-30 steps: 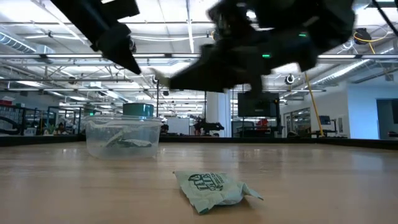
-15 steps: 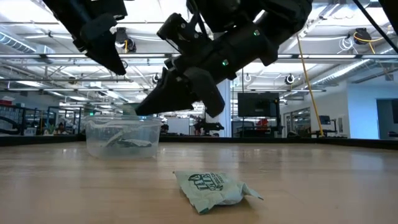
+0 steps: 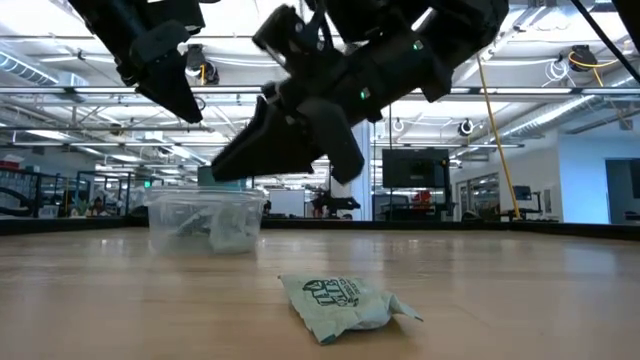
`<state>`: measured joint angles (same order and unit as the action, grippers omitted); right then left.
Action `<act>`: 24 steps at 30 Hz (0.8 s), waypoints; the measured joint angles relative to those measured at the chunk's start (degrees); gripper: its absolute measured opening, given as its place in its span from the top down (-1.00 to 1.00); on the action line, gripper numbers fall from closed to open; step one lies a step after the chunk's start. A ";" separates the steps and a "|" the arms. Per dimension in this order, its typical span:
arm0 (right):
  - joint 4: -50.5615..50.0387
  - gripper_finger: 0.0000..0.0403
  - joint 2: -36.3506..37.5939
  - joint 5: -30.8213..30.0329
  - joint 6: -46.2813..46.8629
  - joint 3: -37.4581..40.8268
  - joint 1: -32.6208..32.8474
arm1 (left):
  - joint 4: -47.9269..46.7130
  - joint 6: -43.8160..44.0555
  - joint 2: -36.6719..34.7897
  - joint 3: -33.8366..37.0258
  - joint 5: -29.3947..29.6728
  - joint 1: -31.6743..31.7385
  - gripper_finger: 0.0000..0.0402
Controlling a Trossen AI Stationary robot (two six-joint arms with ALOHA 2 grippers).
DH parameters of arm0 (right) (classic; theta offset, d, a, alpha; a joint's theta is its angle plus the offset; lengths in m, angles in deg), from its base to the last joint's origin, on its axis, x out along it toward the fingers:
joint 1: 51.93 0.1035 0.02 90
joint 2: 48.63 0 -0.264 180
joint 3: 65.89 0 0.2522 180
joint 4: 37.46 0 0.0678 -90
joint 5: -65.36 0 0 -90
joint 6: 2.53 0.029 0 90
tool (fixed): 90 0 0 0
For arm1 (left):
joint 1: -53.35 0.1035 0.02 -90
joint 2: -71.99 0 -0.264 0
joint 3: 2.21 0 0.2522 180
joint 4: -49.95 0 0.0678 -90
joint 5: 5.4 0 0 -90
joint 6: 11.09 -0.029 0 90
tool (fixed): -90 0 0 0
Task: Pick and place Stevia / Truvia into bins
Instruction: Put the stevia packet into the transparent container
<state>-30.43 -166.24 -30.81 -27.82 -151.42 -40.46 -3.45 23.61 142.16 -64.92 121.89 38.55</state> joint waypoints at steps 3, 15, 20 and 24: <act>1.05 0.38 1.61 0.02 -0.98 0.02 0.42 | 0.00 0.12 0.00 0.00 -0.33 0.00 0.36; -15.56 0.43 10.72 9.29 1.04 3.72 8.78 | 0.02 0.74 0.00 0.00 -1.36 -0.02 0.36; -7.28 0.42 10.52 8.91 7.10 11.73 14.09 | 0.13 2.47 0.00 0.00 -1.31 -0.01 0.36; 5.21 0.42 10.54 7.75 11.20 17.33 16.54 | 0.34 2.90 0.00 0.00 -1.28 0.00 0.36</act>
<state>-25.21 -155.70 -23.07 -16.62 -134.09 -23.92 -3.11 26.52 142.16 -64.92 120.61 38.54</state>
